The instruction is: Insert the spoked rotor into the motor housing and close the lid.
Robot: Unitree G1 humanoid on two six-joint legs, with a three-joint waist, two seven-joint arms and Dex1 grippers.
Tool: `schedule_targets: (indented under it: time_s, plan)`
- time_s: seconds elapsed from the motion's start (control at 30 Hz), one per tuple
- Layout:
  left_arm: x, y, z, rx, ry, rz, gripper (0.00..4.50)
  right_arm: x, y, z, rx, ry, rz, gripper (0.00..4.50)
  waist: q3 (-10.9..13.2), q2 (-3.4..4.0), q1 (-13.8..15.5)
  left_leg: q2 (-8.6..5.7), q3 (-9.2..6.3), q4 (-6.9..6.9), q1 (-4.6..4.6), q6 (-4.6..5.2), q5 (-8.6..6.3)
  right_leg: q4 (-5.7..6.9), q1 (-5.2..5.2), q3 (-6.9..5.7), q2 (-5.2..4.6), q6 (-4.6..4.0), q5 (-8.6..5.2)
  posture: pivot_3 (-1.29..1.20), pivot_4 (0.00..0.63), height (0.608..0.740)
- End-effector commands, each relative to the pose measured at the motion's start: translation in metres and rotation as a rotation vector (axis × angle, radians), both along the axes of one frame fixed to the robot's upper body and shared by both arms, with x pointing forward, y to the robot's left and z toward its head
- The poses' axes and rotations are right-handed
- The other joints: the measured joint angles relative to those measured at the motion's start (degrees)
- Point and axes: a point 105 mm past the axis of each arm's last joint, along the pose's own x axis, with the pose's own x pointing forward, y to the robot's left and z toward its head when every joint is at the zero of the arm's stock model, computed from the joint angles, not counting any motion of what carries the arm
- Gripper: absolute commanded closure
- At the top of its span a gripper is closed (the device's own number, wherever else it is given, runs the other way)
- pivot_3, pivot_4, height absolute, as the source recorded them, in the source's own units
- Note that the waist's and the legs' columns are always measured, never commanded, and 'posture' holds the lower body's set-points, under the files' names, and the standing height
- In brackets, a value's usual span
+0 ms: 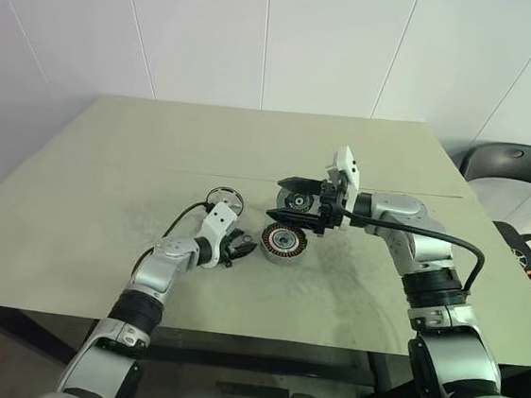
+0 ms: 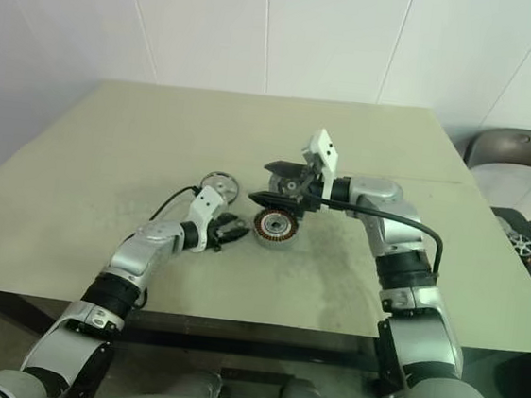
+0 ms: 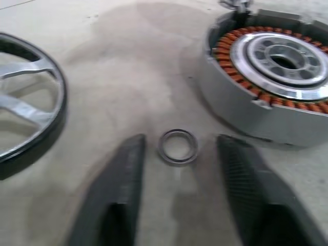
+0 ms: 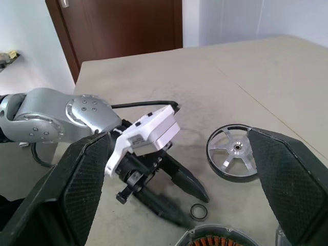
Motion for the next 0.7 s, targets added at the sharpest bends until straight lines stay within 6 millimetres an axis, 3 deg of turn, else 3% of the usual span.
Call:
schedule_targets:
  time_s: [0.03, 0.07, 0.37, 0.5, 0.7]
  plan:
    - [-0.019, -0.004, -0.030, 0.016, 0.137, -0.026, 3.43, 0.000, 0.003, 0.018, 0.034, -0.062, 0.011, 0.00, 0.0, 0.00, 0.1, 0.00, 0.00, -0.02, -0.01, 0.03, -0.01, -0.02, -0.02, 0.00, -0.01, -0.03, 0.01, 0.00, 0.000, 0.740]
    - [-0.019, -0.004, -0.030, 0.015, 0.137, -0.026, 3.74, 0.001, 0.003, 0.018, 0.034, -0.062, 0.011, 0.00, 0.0, 0.00, 0.1, 0.00, 0.00, -0.05, -0.03, 0.07, -0.04, -0.05, -0.03, 0.00, -0.02, -0.07, 0.03, 0.00, 0.000, 0.740]
    - [-0.020, -0.002, -0.033, 0.052, 0.117, -0.035, 3.75, 0.002, 0.002, 0.018, 0.032, -0.061, 0.011, 0.00, 0.0, 0.00, 0.1, -0.06, 0.00, -0.04, -0.10, 0.15, -0.09, -0.21, -0.01, -0.01, -0.08, -0.08, 0.05, 0.00, 0.000, 0.740]
    - [-0.012, -0.007, -0.008, -0.034, -0.008, -0.039, 3.75, 0.002, 0.002, 0.018, 0.033, -0.061, 0.010, 0.00, 0.0, 0.00, 0.0, -0.05, 0.00, -0.06, -0.11, 0.15, -0.10, -0.25, -0.01, 0.00, -0.08, -0.08, 0.05, 0.00, 0.000, 0.740]
    - [0.008, 0.009, 0.040, -0.172, -0.223, 0.088, 3.75, 0.005, -0.003, 0.020, 0.039, -0.067, -0.009, 0.00, 0.0, -0.01, 0.0, -0.06, -0.01, 0.05, -0.77, 0.15, -0.08, -0.25, -0.64, -0.01, -0.08, -0.11, 0.13, 0.00, 0.000, 0.740]
